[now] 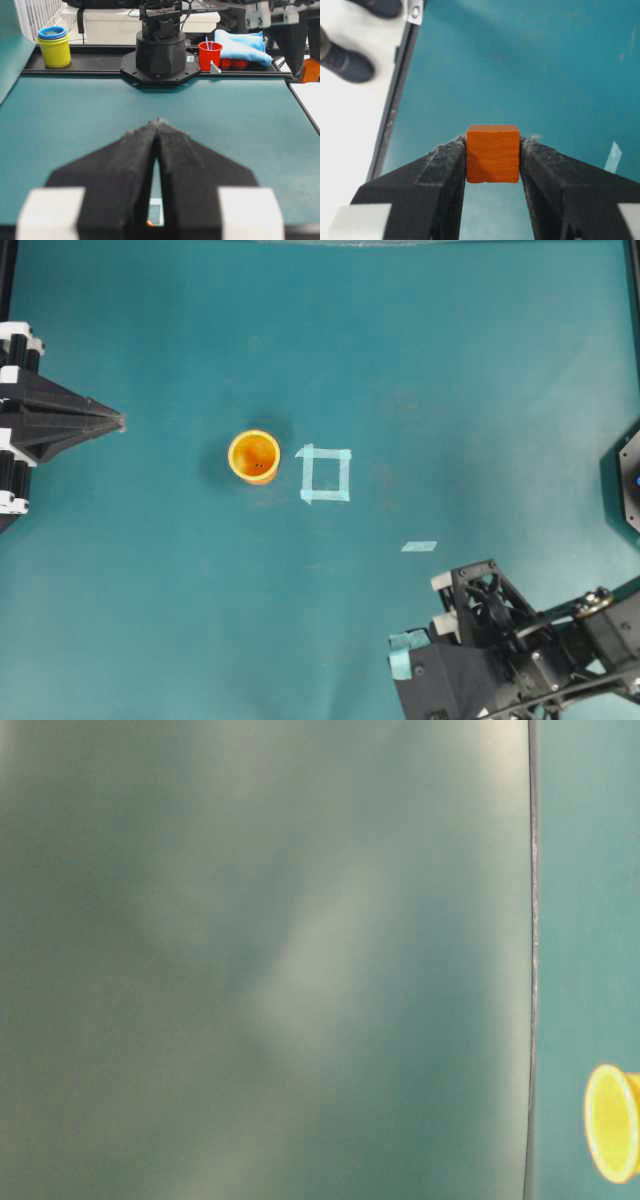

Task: Lift the orange block with right arm.
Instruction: 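Raise the right gripper with the cube up off the table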

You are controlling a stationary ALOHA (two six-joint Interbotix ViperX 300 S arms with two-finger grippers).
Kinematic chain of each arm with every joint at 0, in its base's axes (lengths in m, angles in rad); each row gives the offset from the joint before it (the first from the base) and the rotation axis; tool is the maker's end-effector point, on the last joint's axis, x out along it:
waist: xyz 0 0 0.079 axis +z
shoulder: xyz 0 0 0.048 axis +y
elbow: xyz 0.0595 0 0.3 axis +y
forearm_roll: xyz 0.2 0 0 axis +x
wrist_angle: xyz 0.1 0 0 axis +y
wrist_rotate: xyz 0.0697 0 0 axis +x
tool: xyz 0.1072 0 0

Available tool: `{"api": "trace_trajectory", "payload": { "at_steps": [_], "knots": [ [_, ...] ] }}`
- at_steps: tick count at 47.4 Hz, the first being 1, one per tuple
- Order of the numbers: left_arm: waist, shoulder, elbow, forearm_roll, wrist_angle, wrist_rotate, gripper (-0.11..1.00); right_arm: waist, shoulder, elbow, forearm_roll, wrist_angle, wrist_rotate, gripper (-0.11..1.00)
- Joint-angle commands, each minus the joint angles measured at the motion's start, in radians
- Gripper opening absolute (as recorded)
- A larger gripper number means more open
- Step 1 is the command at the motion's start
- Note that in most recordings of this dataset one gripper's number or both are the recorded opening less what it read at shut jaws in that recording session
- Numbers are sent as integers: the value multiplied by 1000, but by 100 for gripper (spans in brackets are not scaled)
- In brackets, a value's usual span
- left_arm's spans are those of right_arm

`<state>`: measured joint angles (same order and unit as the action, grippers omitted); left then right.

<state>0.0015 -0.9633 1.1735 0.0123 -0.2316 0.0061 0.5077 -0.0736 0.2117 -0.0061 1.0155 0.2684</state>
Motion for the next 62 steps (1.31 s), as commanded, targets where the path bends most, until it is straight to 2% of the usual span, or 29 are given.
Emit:
{"api": "trace_trajectory", "payload": {
  "at_steps": [1,25,62],
  "knots": [
    [2,5,-31,3,-5,3,0,3,-35,-37,-2,11,2,41],
    [2,5,-31,3,-6,3,0,17,-35,-84,-2,67,2,41],
    [2,5,-31,3,-6,2,0,21,-35,-98,-5,97,3,41]
  ]
}}
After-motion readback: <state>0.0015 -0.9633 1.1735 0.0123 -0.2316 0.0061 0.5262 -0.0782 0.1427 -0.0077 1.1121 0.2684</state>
